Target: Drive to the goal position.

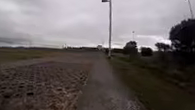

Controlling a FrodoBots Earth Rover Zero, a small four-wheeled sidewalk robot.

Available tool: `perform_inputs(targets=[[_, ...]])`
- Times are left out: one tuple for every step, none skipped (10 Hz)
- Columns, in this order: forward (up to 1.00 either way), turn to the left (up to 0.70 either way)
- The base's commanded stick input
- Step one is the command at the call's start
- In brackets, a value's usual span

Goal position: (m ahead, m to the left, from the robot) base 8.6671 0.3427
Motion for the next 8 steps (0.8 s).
perform_inputs(targets=[[0.7, -0.32], [0.7, -0.35], [0.7, -0.35], [0.7, -0.35], [0.7, -0.35], [0.7, -0.35], [0.7, -0.35], [0.7, 0.0]])
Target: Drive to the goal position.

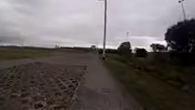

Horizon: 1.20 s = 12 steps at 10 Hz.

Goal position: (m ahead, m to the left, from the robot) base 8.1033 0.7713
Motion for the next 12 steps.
perform_inputs(targets=[[0.7, 0.0], [0.7, 0.0], [0.7, 0.0], [0.7, 0.0], [0.7, 0.0], [0.7, 0.0], [0.7, 0.0], [0.7, 0.0], [0.7, 0.0], [0.7, 0.0], [0.7, 0.0], [0.7, 0.0]])
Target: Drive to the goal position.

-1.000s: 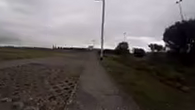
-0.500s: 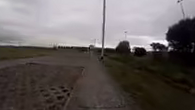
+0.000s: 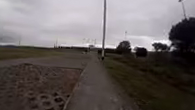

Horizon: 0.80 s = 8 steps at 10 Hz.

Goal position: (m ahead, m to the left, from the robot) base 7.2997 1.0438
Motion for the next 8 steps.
perform_inputs(targets=[[0.7, 0.0], [0.7, 0.0], [0.7, 0.0], [0.7, 0.0], [0.7, 0.0], [0.7, 0.0], [0.7, 0.0], [0.7, 0.0]])
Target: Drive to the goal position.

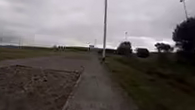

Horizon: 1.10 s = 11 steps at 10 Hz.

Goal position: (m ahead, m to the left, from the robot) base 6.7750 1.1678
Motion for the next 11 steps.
perform_inputs(targets=[[0.7, 0.0], [0.7, 0.0], [0.7, 0.0], [0.7, 0.0], [0.7, 0.0], [0.7, 0.0], [0.7, 0.0], [0.7, 0.0], [0.7, 0.0], [0.7, 0.0], [0.7, 0.0]])
